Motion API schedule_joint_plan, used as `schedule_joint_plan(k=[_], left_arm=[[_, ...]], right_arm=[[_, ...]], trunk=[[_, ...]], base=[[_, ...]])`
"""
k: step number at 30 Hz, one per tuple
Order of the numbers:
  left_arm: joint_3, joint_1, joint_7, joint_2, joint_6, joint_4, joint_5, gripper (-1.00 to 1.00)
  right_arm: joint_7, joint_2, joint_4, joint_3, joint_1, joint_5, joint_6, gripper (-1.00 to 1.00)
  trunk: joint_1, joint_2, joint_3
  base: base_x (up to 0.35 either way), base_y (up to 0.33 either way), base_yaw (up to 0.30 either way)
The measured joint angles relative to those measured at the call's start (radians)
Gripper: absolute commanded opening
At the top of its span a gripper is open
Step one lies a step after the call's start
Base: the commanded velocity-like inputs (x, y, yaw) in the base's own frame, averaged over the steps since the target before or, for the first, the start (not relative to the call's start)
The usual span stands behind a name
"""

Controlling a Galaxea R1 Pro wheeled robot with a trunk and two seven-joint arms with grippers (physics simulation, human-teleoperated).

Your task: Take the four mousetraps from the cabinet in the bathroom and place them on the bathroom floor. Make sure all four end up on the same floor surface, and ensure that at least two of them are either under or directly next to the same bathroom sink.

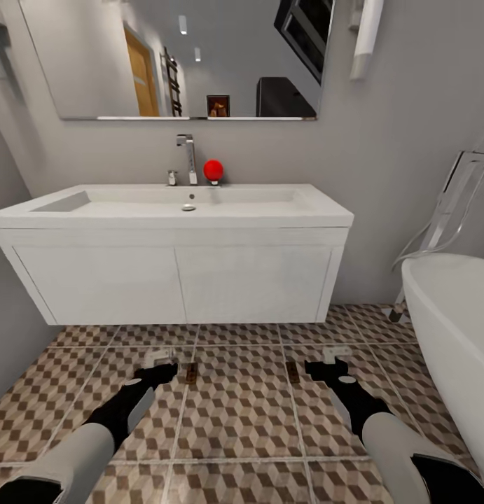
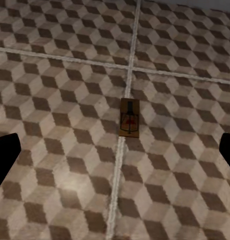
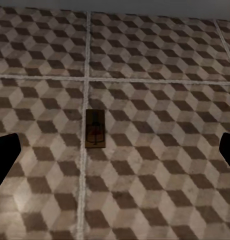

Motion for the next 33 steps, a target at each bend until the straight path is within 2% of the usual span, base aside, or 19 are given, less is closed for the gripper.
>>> schedule_joint_plan(k=[13,15,20,24,33], left_arm=[[0.001,0.002,-0.001,0.035,-0.015,0.122,0.002,1.0],[0.001,0.002,-0.001,0.037,-0.028,0.144,0.002,1.0],[0.0,0.003,-0.001,0.04,-0.111,0.216,0.003,1.0],[-0.001,0.003,-0.004,0.04,-0.155,0.244,0.004,1.0],[-0.001,0.003,-0.004,0.037,-0.174,0.262,0.005,1.0]], right_arm=[[0.0,-0.003,0.081,0.002,0.001,0.001,-0.003,1.0],[0.0,-0.004,0.093,0.002,0.001,0.001,-0.006,1.0],[0.0,-0.007,0.141,0.002,0.002,0.003,-0.035,1.0],[0.0,-0.018,0.187,0.003,0.002,0.006,-0.066,1.0],[0.0,-0.037,0.215,0.003,0.002,0.008,-0.088,1.0]], trunk=[[-0.006,0.003,0.05],[-0.007,0.003,0.058],[-0.009,0.005,0.077],[-0.011,0.006,0.093],[-0.015,0.008,0.128]], base=[[0.0,0.0,0.0],[0.0,0.0,0.0],[0.0,0.0,0.0],[0.0,0.0,0.0],[0.0,0.0,0.0]])
